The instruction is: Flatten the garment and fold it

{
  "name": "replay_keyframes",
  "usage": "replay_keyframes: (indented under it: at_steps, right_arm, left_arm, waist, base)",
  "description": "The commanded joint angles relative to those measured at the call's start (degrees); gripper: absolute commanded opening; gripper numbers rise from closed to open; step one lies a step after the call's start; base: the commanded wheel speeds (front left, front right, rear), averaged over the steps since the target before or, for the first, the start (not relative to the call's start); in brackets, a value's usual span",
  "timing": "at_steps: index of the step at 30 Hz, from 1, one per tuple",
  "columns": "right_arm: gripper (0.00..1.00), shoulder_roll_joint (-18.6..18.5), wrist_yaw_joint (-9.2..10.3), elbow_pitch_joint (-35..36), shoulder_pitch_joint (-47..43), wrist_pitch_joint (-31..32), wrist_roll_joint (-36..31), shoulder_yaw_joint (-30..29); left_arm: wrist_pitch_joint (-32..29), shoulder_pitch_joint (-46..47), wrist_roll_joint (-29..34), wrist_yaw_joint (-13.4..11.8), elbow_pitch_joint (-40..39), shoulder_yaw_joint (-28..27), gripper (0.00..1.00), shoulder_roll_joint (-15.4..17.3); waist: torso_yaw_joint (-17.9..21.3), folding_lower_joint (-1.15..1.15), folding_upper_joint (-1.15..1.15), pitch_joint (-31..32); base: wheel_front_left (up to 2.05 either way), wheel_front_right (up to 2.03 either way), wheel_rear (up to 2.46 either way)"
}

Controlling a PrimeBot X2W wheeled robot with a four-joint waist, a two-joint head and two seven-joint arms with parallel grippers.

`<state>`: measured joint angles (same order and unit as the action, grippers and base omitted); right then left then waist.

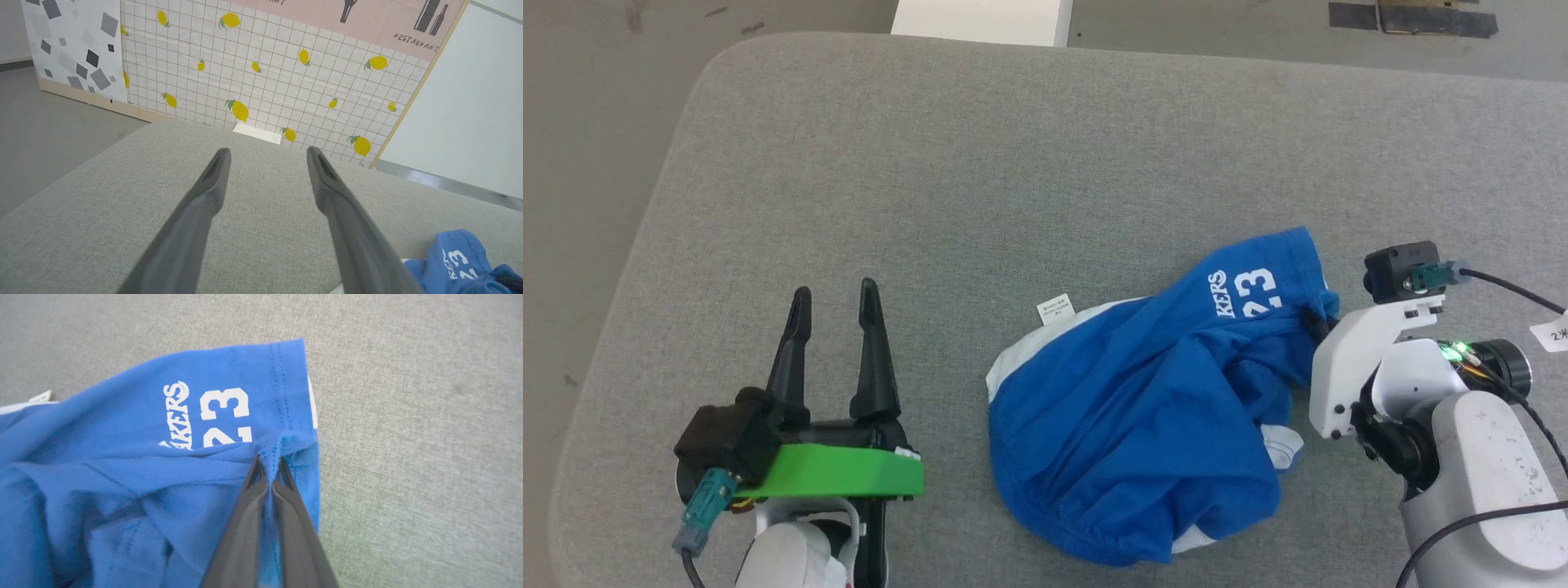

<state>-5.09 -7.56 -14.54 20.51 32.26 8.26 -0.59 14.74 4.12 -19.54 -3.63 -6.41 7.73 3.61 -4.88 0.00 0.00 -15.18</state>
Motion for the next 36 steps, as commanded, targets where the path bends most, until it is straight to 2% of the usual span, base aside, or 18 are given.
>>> replay_keyframes:
  at_steps: [1, 4, 9, 19, 24, 29, 32, 33, 34, 36]
  right_arm:
    - [0.00, -0.29, 0.08, 0.09, 1.14, -0.90, 0.60, 0.25]
    - [0.00, -0.44, 0.08, 1.95, 0.87, -2.62, 1.79, 0.48]
    - [0.00, -1.12, 0.08, 9.27, -2.85, -4.43, 4.34, -0.50]
    - [0.00, -3.59, 0.08, 26.14, -21.87, 4.11, 9.14, 0.96]
    - [0.00, -4.17, 0.08, 28.15, -28.80, 9.03, 9.96, 2.59]
    - [0.00, -5.67, 0.08, 26.13, -33.20, 15.07, 12.32, 5.19]
    - [0.00, -6.20, 0.08, 25.38, -33.59, 16.41, 12.91, 4.90]
    - [0.28, -5.71, 0.08, 25.59, -33.31, 15.78, 13.36, 4.27]
    - [1.00, -5.25, 0.08, 25.92, -32.94, 14.91, 13.58, 3.59]
    - [1.00, -4.28, 0.08, 26.84, -32.08, 13.27, 14.34, 2.34]
  left_arm:
    - [0.25, -0.43, 0.51, 0.40, 0.09, -0.27, 1.00, -0.28]
    - [0.26, -0.48, 0.70, 0.76, 0.40, -0.22, 1.00, -0.48]
    - [0.26, -0.93, 0.63, 1.28, 0.93, 0.11, 1.00, -0.64]
    - [0.26, -1.23, -0.23, 2.26, 2.91, 0.86, 1.00, -0.71]
    - [0.26, -0.89, -0.68, 2.67, 4.20, 1.49, 1.00, -0.72]
    - [0.26, -0.69, -1.25, 3.00, 5.42, 2.02, 1.00, -0.72]
    - [0.26, -0.93, -1.70, 3.03, 5.97, 2.01, 1.00, -0.72]
    - [0.26, -1.02, -1.79, 3.05, 6.07, 1.97, 1.00, -0.73]
    - [0.26, -1.15, -1.87, 3.05, 6.18, 1.91, 1.00, -0.73]
    - [0.26, -1.47, -1.99, 3.04, 6.33, 1.74, 1.00, -0.73]
  waist:
    - [0.17, 0.00, 0.00, 0.13]
    - [0.46, 0.00, 0.00, 0.54]
    - [1.17, 0.00, 0.00, 1.99]
    - [2.97, 0.00, 0.00, 3.28]
    - [3.27, 0.00, 0.00, 3.71]
    - [3.02, 0.00, 0.00, 4.28]
    - [2.91, 0.00, 0.00, 4.71]
    - [2.90, 0.00, 0.00, 4.85]
    - [2.92, 0.00, 0.00, 5.03]
    - [3.02, 0.00, 0.00, 5.31]
  base:
    - [0.00, 0.00, 0.00]
    - [0.00, 0.00, 0.00]
    - [0.00, 0.00, 0.00]
    - [0.00, 0.00, 0.00]
    - [0.00, 0.00, 0.00]
    - [0.00, 0.00, 0.00]
    - [0.00, 0.00, 0.00]
    - [0.00, 0.00, 0.00]
    - [0.00, 0.00, 0.00]
    - [0.00, 0.00, 0.00]
